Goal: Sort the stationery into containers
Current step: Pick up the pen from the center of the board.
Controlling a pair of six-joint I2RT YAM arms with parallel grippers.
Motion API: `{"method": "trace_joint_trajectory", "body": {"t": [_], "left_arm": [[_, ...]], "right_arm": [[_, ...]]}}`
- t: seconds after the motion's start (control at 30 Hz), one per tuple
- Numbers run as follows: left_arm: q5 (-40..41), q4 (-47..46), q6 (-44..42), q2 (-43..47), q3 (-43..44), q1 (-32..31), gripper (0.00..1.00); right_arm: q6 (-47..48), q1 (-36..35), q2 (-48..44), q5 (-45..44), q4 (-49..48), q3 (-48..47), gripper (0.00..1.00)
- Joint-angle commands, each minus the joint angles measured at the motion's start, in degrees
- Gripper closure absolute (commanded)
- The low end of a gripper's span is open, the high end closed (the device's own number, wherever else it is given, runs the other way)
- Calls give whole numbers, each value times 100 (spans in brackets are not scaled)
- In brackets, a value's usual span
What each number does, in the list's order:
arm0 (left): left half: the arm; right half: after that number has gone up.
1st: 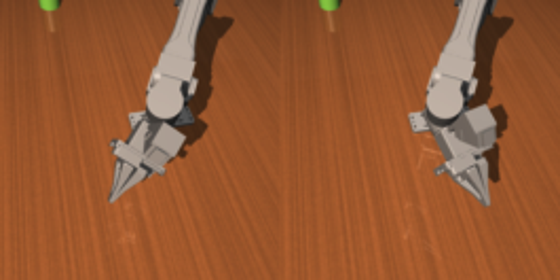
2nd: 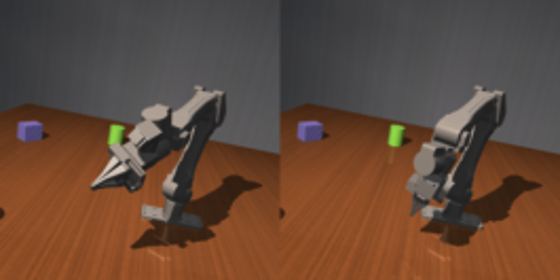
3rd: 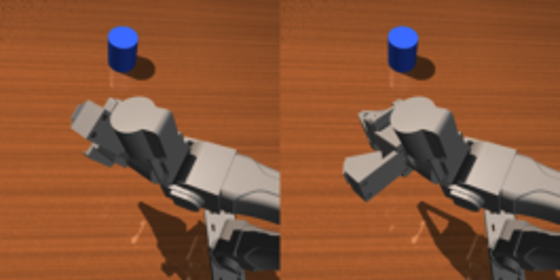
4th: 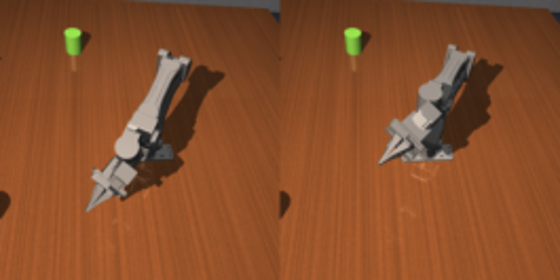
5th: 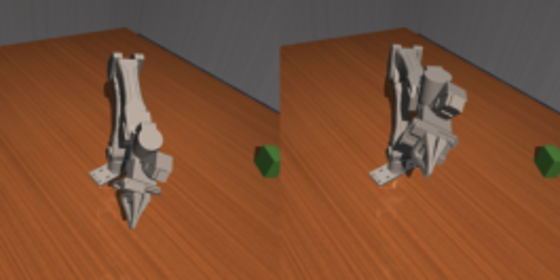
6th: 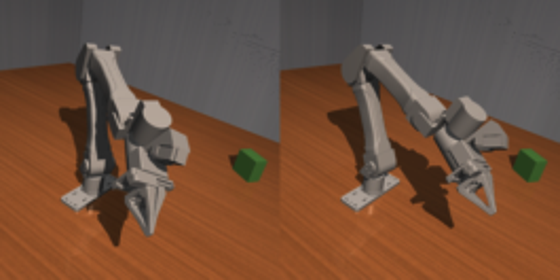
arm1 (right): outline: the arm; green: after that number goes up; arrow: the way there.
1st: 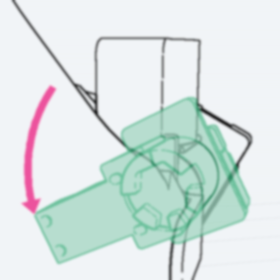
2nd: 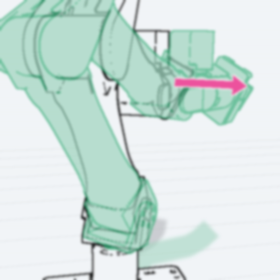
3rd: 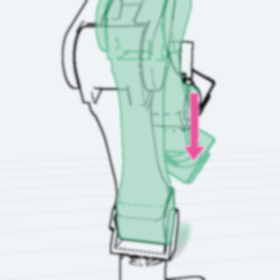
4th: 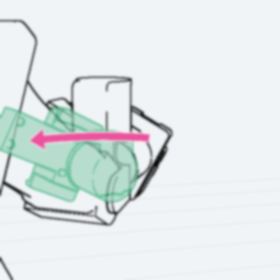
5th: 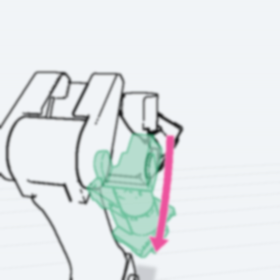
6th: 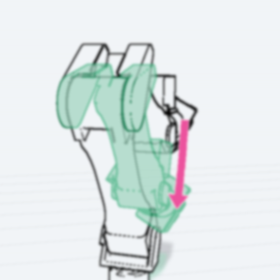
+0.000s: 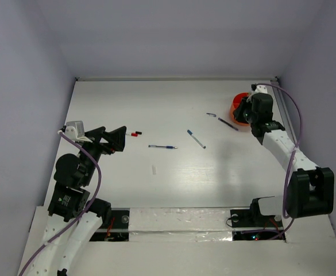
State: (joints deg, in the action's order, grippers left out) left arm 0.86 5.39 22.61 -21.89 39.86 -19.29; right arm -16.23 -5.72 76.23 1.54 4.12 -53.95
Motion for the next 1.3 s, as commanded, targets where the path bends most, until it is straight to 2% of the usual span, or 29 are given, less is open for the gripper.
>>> {"method": "trace_joint_trajectory", "body": {"t": [0.0, 0.13, 0.23, 0.33, 0.47, 0.6, 0.8, 1.03, 1.27], "left_arm": [[-60, -328, 15, 9, -48, -22, 1], [-60, -319, 24, -17, -39, -22, 1], [-60, -310, 6, -52, -39, -22, 1], [-60, -319, 6, -70, -39, -22, 1], [-235, -328, 6, -105, -39, -22, 1], [-253, -345, 15, -123, -39, -22, 1], [-262, -337, 15, -105, -48, -22, 1], [-227, -310, 6, -35, -48, -22, 1], [-271, -328, 6, -8, -48, -22, 1]], "right_arm": [[243, -79, 304, 593, 370, -414, 79], [331, -324, 884, 602, 528, -905, 77], [410, -386, 1280, 646, 616, -1152, 69], [506, -386, 1683, 506, 844, -1512, 60], [831, -439, 2053, 120, 1335, -1846, 42], [1034, -491, 2388, 169, 1881, -2259, 42], [1289, -1510, 2676, 795, 1961, -2312, 42], [1403, -2187, 3582, 224, 2576, -3235, 36], [1772, -2355, 4452, 102, 3251, -4104, 36]]}}
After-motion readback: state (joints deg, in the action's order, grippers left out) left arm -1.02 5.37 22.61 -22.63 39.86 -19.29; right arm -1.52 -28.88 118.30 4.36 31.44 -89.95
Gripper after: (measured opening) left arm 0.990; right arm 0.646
